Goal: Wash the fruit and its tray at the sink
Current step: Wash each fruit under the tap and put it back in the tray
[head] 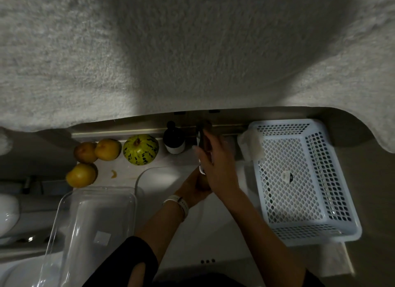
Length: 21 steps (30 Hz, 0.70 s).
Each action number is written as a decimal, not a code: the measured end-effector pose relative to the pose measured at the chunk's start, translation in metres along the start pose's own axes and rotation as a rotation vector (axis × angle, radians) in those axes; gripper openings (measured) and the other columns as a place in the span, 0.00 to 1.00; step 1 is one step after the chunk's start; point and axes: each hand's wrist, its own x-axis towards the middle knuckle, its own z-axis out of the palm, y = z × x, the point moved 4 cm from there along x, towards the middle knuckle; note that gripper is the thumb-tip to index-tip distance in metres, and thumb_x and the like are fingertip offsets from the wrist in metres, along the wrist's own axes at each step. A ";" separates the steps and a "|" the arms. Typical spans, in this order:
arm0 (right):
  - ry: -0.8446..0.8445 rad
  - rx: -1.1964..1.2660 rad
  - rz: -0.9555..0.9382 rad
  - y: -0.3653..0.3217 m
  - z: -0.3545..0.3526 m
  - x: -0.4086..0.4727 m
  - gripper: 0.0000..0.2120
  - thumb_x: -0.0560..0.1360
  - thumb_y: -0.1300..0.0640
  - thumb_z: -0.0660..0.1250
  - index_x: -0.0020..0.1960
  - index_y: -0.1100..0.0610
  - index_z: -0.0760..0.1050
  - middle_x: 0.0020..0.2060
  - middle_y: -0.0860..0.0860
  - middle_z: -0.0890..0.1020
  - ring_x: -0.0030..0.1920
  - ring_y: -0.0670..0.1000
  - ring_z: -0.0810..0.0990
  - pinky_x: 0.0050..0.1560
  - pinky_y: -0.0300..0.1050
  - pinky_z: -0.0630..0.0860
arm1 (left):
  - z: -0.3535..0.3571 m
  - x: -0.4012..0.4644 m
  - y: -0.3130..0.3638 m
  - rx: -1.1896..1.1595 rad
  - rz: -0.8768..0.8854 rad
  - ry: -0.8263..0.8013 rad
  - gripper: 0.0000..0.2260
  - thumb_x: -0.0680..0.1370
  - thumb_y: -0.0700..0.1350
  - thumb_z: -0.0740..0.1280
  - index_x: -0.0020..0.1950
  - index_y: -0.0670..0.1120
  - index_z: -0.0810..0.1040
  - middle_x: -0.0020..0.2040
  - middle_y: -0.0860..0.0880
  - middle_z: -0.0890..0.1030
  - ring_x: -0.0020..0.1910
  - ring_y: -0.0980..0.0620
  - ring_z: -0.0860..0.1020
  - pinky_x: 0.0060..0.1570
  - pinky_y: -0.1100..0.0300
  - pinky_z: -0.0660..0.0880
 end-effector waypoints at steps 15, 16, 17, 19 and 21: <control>-0.053 -0.120 -0.058 0.006 -0.005 0.008 0.21 0.80 0.48 0.60 0.71 0.53 0.69 0.64 0.54 0.74 0.64 0.51 0.71 0.63 0.45 0.71 | 0.001 0.006 -0.003 -0.063 0.007 0.089 0.18 0.80 0.56 0.60 0.40 0.44 0.77 0.29 0.45 0.80 0.25 0.48 0.79 0.24 0.59 0.76; -0.048 -0.139 -0.084 0.006 -0.006 0.008 0.21 0.80 0.49 0.60 0.71 0.54 0.69 0.63 0.55 0.74 0.63 0.51 0.72 0.61 0.42 0.70 | -0.001 0.008 -0.004 -0.093 -0.004 0.084 0.16 0.79 0.56 0.62 0.43 0.43 0.77 0.32 0.44 0.82 0.27 0.47 0.81 0.25 0.58 0.77; -0.044 -0.154 -0.104 0.006 -0.007 0.008 0.20 0.80 0.51 0.60 0.71 0.55 0.69 0.62 0.55 0.74 0.62 0.51 0.72 0.60 0.40 0.69 | -0.005 0.009 -0.004 -0.110 0.003 0.088 0.15 0.77 0.55 0.63 0.47 0.43 0.77 0.35 0.43 0.83 0.30 0.46 0.82 0.27 0.57 0.78; -0.041 -0.172 -0.125 0.007 -0.009 0.009 0.20 0.79 0.53 0.61 0.71 0.56 0.69 0.62 0.56 0.75 0.62 0.51 0.72 0.60 0.38 0.67 | -0.006 0.010 -0.003 -0.115 0.012 0.079 0.16 0.73 0.54 0.66 0.51 0.42 0.77 0.40 0.42 0.84 0.35 0.45 0.84 0.32 0.56 0.80; -0.036 -0.183 -0.137 0.008 -0.009 0.010 0.21 0.79 0.53 0.61 0.71 0.56 0.69 0.62 0.56 0.75 0.62 0.50 0.71 0.60 0.36 0.66 | -0.010 0.009 -0.003 -0.128 -0.004 0.091 0.17 0.72 0.53 0.67 0.54 0.42 0.78 0.43 0.41 0.85 0.38 0.44 0.85 0.35 0.54 0.81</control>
